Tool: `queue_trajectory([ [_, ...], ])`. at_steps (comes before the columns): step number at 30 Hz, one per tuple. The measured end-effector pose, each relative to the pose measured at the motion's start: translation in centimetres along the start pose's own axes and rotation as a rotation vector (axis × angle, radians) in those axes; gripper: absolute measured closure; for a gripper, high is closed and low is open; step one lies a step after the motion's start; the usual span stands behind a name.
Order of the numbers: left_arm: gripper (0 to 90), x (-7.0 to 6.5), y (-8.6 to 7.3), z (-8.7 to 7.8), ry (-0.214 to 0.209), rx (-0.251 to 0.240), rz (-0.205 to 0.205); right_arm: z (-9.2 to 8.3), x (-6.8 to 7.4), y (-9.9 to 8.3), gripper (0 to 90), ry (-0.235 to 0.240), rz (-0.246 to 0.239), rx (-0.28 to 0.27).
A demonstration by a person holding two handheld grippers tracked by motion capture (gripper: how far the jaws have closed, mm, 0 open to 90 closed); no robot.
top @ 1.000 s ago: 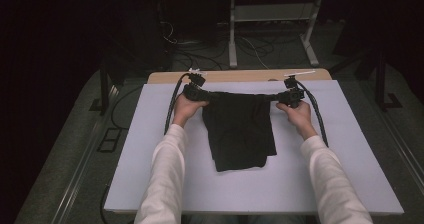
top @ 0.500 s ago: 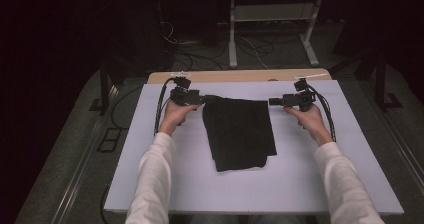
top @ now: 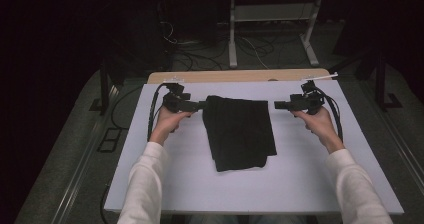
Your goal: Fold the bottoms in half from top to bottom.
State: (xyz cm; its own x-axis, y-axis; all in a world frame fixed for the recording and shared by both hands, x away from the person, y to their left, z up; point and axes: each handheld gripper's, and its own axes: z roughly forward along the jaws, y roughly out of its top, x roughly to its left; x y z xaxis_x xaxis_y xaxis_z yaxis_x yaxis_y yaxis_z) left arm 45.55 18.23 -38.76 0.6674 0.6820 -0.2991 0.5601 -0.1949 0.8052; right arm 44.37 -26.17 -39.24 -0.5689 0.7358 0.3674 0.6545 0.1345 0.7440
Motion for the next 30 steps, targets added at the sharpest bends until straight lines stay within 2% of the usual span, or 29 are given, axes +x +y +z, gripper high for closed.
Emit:
queue_trajectory([
  [11,0.0,-1.2,-1.5,-2.9,0.027,-0.045,0.013,-2.4,1.1,-1.4,0.0,-0.029,-0.027,-0.014],
  [20,0.0,-1.7,-2.8,-3.5,0.028,-0.052,0.011,-3.1,1.3,-2.8,0.0,-0.037,-0.043,0.008],
  [30,0.0,-2.6,-4.3,-4.8,0.024,-0.080,0.022,-4.4,2.4,-4.4,0.0,-0.034,-0.079,-0.013],
])
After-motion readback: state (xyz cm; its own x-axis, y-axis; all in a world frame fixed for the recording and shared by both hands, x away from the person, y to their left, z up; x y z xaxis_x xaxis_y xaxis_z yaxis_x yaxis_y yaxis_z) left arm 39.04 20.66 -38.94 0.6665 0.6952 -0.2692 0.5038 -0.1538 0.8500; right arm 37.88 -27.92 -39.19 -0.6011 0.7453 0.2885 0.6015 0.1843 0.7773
